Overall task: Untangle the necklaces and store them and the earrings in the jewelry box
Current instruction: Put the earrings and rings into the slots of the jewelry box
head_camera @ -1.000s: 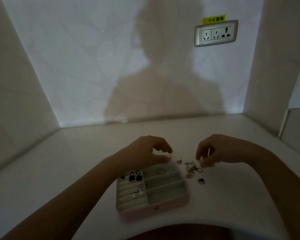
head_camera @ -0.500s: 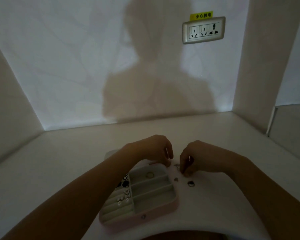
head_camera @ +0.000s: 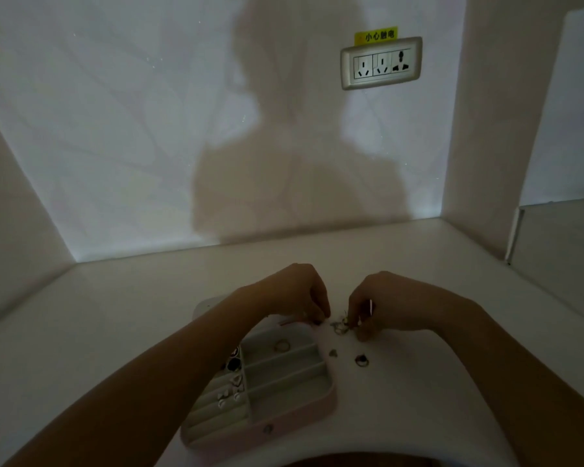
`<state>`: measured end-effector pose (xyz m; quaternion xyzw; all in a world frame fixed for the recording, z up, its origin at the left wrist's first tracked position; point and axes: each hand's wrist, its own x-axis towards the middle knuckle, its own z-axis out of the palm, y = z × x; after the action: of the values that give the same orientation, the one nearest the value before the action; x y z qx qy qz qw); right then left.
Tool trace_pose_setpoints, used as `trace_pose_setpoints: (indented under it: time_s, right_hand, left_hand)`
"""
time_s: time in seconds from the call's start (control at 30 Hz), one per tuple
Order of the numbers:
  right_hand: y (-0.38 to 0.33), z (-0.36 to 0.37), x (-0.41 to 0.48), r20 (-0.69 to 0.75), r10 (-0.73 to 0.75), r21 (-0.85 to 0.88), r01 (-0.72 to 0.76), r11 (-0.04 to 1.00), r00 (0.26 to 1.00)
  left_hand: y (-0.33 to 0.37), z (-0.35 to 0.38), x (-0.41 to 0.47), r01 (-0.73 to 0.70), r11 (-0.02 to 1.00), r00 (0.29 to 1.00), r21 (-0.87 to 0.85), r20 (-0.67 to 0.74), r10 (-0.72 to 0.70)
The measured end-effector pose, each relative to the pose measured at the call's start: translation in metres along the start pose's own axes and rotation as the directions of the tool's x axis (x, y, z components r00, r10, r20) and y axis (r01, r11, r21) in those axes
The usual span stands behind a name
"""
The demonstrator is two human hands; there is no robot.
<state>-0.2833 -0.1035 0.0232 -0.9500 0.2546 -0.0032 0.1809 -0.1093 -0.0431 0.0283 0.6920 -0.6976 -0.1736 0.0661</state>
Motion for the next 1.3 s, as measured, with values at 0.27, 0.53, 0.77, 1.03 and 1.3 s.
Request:
trace_pose_setpoints:
  time_s: [0.27, 0.53, 0.77, 1.03, 1.3]
  right_hand:
    - [-0.006, -0.002, 0.000, -0.207, 0.087, 0.278, -0.026, 0.960, 0.974]
    - [-0.046, 0.003, -0.005, -0.054, -0.096, 0.971, 0.075, 0.229, 0.994]
    - [-0.053, 0.008, -0.006, -0.061, -0.140, 0.983, 0.083, 0.161, 0.988]
    - [-0.059, 0.015, -0.005, -0.012, -0.178, 0.991, 0.035, 0.127, 0.984]
    - [-0.064, 0.014, -0.008, -0.103, -0.201, 0.951, 0.156, 0.266, 0.974]
  left_hand:
    - [0.002, -0.007, -0.018, -0.099, 0.955, 0.971, -0.278, -0.237, 0.031]
    - [0.012, -0.013, -0.078, -0.338, 0.726, 0.854, -0.599, -0.519, -0.030]
    - [0.007, -0.007, -0.106, -0.348, 0.723, 0.824, -0.596, -0.563, -0.068]
    - [0.014, -0.003, -0.110, -0.343, 0.859, 0.741, -0.381, -0.672, -0.002]
    - [0.013, -0.005, -0.117, -0.285, 0.847, 0.783, -0.449, -0.619, -0.064]
